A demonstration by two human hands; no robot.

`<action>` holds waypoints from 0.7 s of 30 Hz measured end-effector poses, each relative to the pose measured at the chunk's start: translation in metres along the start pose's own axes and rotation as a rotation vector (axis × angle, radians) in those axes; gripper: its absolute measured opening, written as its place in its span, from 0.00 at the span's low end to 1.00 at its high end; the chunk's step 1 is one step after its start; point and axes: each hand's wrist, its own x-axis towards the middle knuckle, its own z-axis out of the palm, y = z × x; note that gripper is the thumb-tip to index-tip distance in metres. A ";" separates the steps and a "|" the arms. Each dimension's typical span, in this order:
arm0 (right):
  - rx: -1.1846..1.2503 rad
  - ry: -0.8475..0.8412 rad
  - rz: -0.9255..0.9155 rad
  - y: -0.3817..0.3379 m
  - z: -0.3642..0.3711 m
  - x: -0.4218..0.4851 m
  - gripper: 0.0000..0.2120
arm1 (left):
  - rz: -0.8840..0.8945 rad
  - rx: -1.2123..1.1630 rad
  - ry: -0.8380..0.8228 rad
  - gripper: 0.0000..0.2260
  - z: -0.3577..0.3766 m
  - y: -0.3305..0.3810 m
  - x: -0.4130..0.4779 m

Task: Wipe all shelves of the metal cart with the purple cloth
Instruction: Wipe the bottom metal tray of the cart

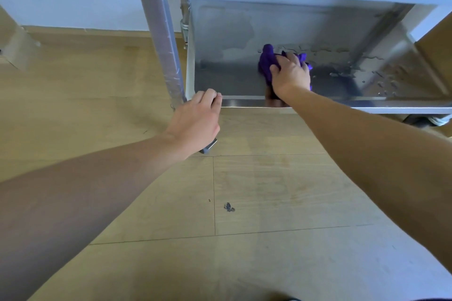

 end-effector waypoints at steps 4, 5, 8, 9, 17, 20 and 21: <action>-0.040 -0.045 -0.393 -0.053 0.014 -0.031 0.19 | -0.004 0.004 0.000 0.24 0.000 0.000 0.000; -0.036 -0.093 -0.507 -0.066 0.016 -0.037 0.19 | 0.000 0.012 0.006 0.24 0.000 0.000 -0.001; 0.038 -0.213 -0.610 -0.080 0.012 -0.039 0.19 | 0.021 0.017 0.007 0.24 0.001 0.001 -0.003; 0.075 -0.242 -0.602 -0.076 0.008 -0.037 0.19 | 0.025 0.002 -0.006 0.25 0.001 0.000 -0.003; 0.050 -0.072 -0.261 0.001 -0.011 -0.026 0.19 | 0.060 -0.033 0.055 0.19 -0.001 -0.001 0.005; 0.013 -0.067 -0.277 0.005 -0.014 -0.043 0.19 | 0.135 -0.003 0.136 0.18 -0.002 0.017 0.021; 0.003 -0.087 -0.305 0.008 -0.017 -0.047 0.19 | 0.148 -0.031 0.151 0.18 -0.005 0.026 0.028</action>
